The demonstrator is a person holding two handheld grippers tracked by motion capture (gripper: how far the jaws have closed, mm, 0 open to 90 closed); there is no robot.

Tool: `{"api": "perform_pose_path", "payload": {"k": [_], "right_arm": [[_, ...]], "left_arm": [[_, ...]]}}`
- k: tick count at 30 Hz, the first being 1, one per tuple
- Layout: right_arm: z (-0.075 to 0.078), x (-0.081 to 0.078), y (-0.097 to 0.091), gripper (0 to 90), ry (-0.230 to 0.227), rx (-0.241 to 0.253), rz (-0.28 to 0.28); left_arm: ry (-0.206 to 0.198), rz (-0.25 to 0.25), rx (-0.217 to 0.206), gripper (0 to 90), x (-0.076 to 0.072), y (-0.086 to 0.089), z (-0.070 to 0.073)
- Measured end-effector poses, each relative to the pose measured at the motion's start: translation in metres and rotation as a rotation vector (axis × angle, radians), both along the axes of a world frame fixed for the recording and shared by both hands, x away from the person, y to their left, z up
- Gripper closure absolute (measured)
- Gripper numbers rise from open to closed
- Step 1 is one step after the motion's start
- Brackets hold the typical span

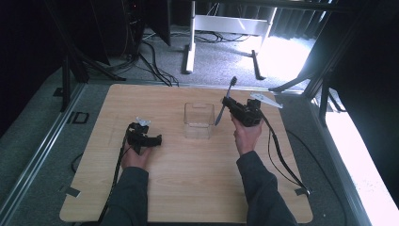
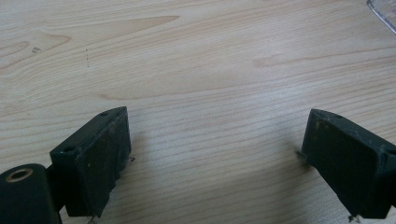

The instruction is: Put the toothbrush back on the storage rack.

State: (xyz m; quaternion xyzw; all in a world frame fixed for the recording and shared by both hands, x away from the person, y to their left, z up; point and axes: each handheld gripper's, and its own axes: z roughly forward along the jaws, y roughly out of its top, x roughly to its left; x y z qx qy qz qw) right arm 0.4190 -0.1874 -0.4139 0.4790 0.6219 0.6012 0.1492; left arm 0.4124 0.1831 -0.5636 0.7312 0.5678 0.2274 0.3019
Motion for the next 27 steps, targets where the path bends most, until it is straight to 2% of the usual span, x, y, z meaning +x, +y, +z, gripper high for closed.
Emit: {"api": "perform_pose_path", "payload": {"k": [10, 27], "right_arm": [[-0.005, 0.008, 0.003, 78.1, 0.013, 0.032, -0.007], [-0.019, 0.020, 0.012, 78.1, -0.003, 0.028, -0.016]], "left_arm": [[0.000, 0.000, 0.000, 8.2, 0.000, 0.000, 0.000], [0.000, 0.000, 0.000, 8.2, 0.000, 0.000, 0.000]]}}
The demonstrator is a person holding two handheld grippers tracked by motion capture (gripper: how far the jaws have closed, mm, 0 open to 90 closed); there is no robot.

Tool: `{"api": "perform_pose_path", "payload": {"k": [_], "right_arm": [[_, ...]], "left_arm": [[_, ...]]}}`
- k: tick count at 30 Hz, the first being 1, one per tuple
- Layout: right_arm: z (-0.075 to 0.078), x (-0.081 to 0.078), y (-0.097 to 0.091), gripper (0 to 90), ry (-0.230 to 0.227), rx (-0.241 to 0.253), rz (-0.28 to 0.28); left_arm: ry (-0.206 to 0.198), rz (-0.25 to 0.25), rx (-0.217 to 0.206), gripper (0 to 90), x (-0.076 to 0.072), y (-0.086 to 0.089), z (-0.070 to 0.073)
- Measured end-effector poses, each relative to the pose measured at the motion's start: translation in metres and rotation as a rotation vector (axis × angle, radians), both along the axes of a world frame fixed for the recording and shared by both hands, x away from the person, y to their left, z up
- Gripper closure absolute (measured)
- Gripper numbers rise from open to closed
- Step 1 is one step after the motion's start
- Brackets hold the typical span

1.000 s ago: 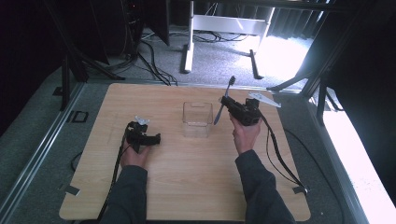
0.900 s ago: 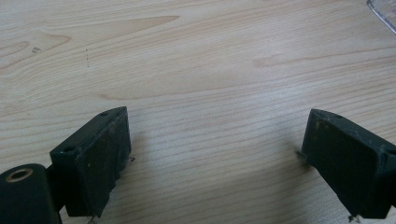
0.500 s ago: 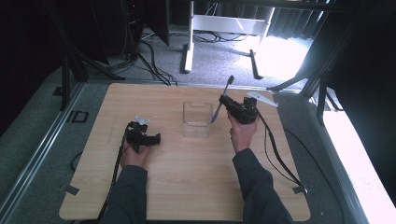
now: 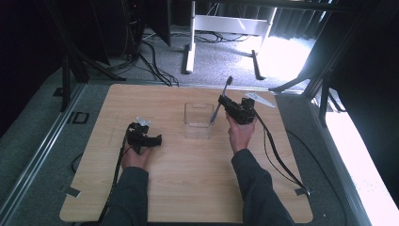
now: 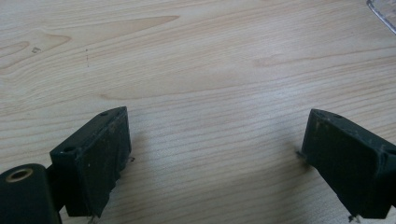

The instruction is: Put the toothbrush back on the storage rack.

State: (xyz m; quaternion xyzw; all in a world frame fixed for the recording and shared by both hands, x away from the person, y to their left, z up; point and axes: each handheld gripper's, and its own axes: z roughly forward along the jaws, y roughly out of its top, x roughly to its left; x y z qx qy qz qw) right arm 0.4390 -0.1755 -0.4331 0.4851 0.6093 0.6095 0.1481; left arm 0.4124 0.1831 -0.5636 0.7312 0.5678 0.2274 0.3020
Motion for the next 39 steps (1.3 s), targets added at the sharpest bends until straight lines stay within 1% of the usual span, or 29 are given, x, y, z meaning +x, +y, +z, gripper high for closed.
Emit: {"api": "perform_pose_path", "payload": {"k": [3, 13, 23, 30, 31, 32, 34, 37, 39], "right_arm": [[-0.002, 0.000, 0.002, 78.1, -0.008, -0.012, -0.001], [-0.009, 0.003, 0.006, 78.0, -0.005, -0.052, 0.014], [-0.015, 0.004, 0.010, 78.0, -0.001, -0.075, 0.014], [-0.020, 0.003, 0.014, 77.5, 0.002, -0.117, 0.020], [-0.022, 0.004, 0.015, 68.6, 0.001, -0.148, 0.040], [-0.022, 0.004, 0.014, 62.9, -0.002, -0.158, 0.045], [-0.021, 0.003, 0.013, 56.2, 0.004, -0.173, 0.059], [-0.018, 0.000, 0.011, 47.5, -0.016, -0.193, 0.072], [-0.016, -0.002, 0.011, 44.8, -0.023, -0.197, 0.068]], "left_arm": [[0.000, 0.000, 0.000, 8.2, 0.000, 0.000, 0.000], [0.000, 0.000, 0.000, 8.2, 0.000, 0.000, 0.000], [-0.001, 0.001, 0.000, 8.3, 0.000, 0.000, 0.000], [-0.001, 0.001, 0.000, 8.3, 0.000, 0.000, 0.000], [-0.001, 0.001, 0.000, 8.3, 0.000, 0.000, 0.000], [-0.001, 0.001, 0.000, 8.3, 0.000, 0.000, 0.000], [-0.001, 0.001, 0.000, 8.4, 0.000, 0.000, 0.000], [0.000, 0.000, 0.000, 8.4, 0.000, 0.000, 0.000], [0.000, 0.001, 0.000, 8.4, 0.000, 0.000, 0.000]]}}
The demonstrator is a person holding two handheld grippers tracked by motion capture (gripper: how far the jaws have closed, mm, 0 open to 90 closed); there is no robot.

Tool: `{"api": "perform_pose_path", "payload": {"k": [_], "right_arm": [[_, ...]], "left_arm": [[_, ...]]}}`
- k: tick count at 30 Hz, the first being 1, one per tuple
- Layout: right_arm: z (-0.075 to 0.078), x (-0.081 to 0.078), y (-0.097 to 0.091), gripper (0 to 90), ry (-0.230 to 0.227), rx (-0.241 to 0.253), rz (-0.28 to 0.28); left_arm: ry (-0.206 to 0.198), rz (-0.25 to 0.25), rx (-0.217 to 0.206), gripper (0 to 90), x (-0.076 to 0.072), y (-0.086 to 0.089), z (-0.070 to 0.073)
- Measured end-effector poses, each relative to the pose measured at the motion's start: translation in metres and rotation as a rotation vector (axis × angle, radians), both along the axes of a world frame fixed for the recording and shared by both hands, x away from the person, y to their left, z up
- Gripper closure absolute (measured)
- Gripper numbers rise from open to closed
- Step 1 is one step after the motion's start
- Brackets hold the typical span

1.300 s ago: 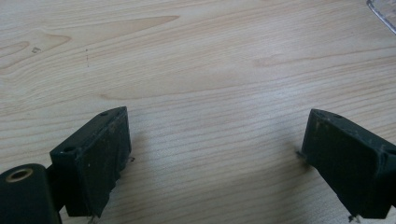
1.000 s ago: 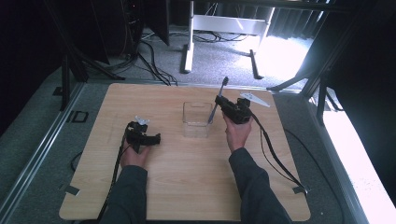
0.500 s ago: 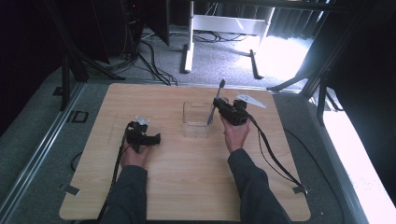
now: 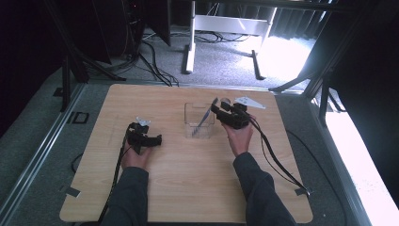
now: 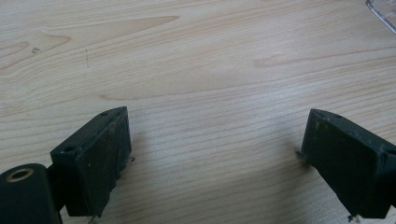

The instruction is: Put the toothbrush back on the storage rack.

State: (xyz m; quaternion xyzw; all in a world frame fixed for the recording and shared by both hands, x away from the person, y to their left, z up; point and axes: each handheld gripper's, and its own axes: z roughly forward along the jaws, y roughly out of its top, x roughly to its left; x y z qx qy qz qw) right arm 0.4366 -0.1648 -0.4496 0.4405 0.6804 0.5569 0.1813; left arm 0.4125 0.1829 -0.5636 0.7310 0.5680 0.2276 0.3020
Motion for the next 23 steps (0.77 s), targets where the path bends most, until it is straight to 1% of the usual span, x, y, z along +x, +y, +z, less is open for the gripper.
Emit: {"api": "perform_pose_path", "payload": {"k": [3, 11, 13, 14, 16, 19, 21, 22, 23], "right_arm": [[0.001, -0.002, 0.000, 43.1, -0.008, -0.009, -0.002], [0.002, -0.008, 0.000, 42.0, -0.009, -0.040, -0.011], [0.003, -0.010, -0.002, 41.9, -0.015, -0.038, -0.010], [0.003, -0.011, -0.004, 41.8, -0.016, -0.028, -0.007], [0.004, -0.013, -0.009, 41.8, -0.011, -0.017, -0.018], [0.003, -0.014, -0.018, 42.1, 0.006, -0.016, -0.039], [0.003, -0.016, -0.025, 42.2, 0.016, -0.007, -0.050], [0.003, -0.017, -0.029, 42.5, 0.025, -0.013, -0.058], [0.002, -0.018, -0.033, 42.4, 0.023, -0.022, -0.061]], "left_arm": [[0.000, 0.000, 0.000, 8.4, 0.000, 0.000, 0.000], [0.000, 0.000, 0.000, 8.4, 0.000, 0.000, 0.000], [0.000, -0.001, 0.001, 8.4, 0.000, 0.000, 0.000], [0.000, -0.001, 0.000, 8.4, 0.000, 0.000, 0.000], [0.001, 0.000, 0.000, 8.4, 0.000, 0.000, 0.000], [0.000, 0.000, 0.000, 8.4, 0.000, 0.000, 0.000], [0.000, 0.000, 0.000, 8.4, 0.000, 0.000, 0.000], [0.000, -0.001, 0.001, 8.4, 0.000, 0.000, 0.000], [0.000, 0.000, 0.000, 8.4, 0.000, 0.000, 0.000]]}}
